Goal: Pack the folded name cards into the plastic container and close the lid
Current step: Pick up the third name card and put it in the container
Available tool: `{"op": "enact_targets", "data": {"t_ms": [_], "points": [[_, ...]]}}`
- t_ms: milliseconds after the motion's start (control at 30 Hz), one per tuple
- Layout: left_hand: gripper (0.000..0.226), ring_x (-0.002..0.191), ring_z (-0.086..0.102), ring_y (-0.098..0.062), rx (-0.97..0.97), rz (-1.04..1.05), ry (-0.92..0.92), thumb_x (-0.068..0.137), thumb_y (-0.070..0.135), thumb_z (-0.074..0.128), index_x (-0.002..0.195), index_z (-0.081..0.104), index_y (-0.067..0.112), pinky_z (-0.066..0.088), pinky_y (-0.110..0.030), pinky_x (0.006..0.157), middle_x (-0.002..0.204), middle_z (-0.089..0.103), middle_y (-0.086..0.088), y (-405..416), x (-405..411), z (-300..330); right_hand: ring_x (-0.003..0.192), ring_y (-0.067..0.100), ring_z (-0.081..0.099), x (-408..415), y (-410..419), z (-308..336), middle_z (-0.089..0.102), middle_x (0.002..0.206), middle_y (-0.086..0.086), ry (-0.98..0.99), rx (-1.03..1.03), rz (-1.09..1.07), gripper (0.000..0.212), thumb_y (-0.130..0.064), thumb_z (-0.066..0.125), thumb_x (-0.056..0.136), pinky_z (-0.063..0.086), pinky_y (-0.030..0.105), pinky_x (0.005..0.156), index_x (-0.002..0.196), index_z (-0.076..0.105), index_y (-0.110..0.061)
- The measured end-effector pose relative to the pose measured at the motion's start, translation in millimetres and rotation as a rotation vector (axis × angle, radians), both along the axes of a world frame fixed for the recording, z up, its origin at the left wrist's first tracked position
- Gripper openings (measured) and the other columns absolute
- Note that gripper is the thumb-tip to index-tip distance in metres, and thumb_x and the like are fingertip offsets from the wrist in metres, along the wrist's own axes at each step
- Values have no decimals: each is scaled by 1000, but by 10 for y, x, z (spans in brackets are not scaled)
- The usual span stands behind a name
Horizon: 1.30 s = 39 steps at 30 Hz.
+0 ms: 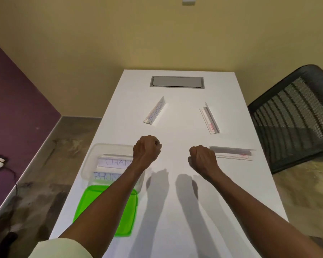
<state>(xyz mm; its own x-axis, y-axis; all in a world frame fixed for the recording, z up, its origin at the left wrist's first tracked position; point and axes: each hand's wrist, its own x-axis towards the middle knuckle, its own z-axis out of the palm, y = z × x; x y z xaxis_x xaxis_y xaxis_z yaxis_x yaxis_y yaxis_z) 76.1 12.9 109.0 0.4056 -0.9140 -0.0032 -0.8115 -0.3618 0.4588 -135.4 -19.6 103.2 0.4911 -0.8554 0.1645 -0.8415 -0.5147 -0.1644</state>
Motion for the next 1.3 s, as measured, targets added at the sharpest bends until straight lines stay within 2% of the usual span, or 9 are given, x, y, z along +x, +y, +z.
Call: {"op": "enact_targets", "data": {"t_ms": [167, 300, 467, 633, 767, 900, 967, 1067, 1300], "points": [[15, 71, 63, -17, 66, 81, 156, 76, 30, 61, 71, 71, 21, 47, -25, 63, 69, 67, 11, -207, -417, -33, 38, 27, 33, -493, -180, -46, 42, 44, 9, 73, 5, -51, 36, 3, 76, 46, 21, 24, 43, 53, 43, -10], [14, 66, 62, -15, 103, 96, 223, 75, 28, 62, 70, 71, 18, 41, -20, 59, 68, 69, 9, -375, -698, -120, 77, 35, 58, -876, -409, -200, 64, 81, 13, 54, 132, -205, 4, -10, 56, 79, 42, 34, 63, 80, 59, -8], [18, 55, 46, -16, 175, 45, 308, 77, 19, 61, 60, 58, 24, 43, -23, 60, 61, 56, 3, -595, -1038, -190, 84, 34, 61, -1336, -680, -270, 66, 83, 12, 7, 202, -320, 13, -16, 58, 80, 45, 36, 67, 85, 64, -6], [16, 44, 37, -14, 200, 29, 370, 78, 3, 50, 63, 51, 8, 32, -15, 41, 62, 46, -10, -838, -1347, -316, 69, 34, 58, -1676, -958, -326, 63, 65, 13, -25, 237, -402, 12, -10, 55, 76, 44, 34, 55, 69, 61, -2], [22, 65, 56, -23, 229, 13, 308, 87, 12, 52, 67, 59, 17, 48, -27, 60, 72, 62, -6, -1081, -1496, -393, 80, 34, 60, -1890, -1214, -419, 68, 76, 16, -97, 256, -459, 19, -11, 53, 82, 54, 41, 65, 79, 67, 1], [18, 69, 55, -24, 276, 29, 309, 89, 14, 52, 73, 59, 16, 43, -24, 60, 77, 61, -7, -1291, -1571, -523, 99, 36, 57, -2012, -1442, -511, 69, 94, 20, -166, 317, -555, 25, -12, 53, 87, 53, 42, 77, 95, 66, 7], [16, 71, 54, -25, 290, 35, 331, 90, 16, 53, 76, 60, 15, 44, -25, 62, 79, 61, -7, -1388, -1601, -609, 94, 38, 56, -2057, -1549, -545, 67, 89, 21, -184, 373, -591, 24, -12, 52, 87, 53, 41, 74, 91, 65, 8], [15, 73, 55, -25, 313, 48, 357, 91, 19, 54, 78, 61, 15, 46, -28, 67, 81, 62, -8, -1511, -1652, -740, 72, 32, 50, -2113, -1695, -641, 50, 62, 9, -181, 431, -621, 26, -12, 50, 84, 41, 33, 58, 59, 45, -5], [15, 73, 54, -26, 373, 90, 416, 91, 20, 54, 78, 60, 15, 41, -21, 55, 81, 62, -9, -1770, -1775, -977, 49, 15, 41, -2187, -1927, -893, 45, 55, 2, -133, 537, -748, 31, -15, 53, 85, 25, 21, 43, 56, 42, -10]]}}
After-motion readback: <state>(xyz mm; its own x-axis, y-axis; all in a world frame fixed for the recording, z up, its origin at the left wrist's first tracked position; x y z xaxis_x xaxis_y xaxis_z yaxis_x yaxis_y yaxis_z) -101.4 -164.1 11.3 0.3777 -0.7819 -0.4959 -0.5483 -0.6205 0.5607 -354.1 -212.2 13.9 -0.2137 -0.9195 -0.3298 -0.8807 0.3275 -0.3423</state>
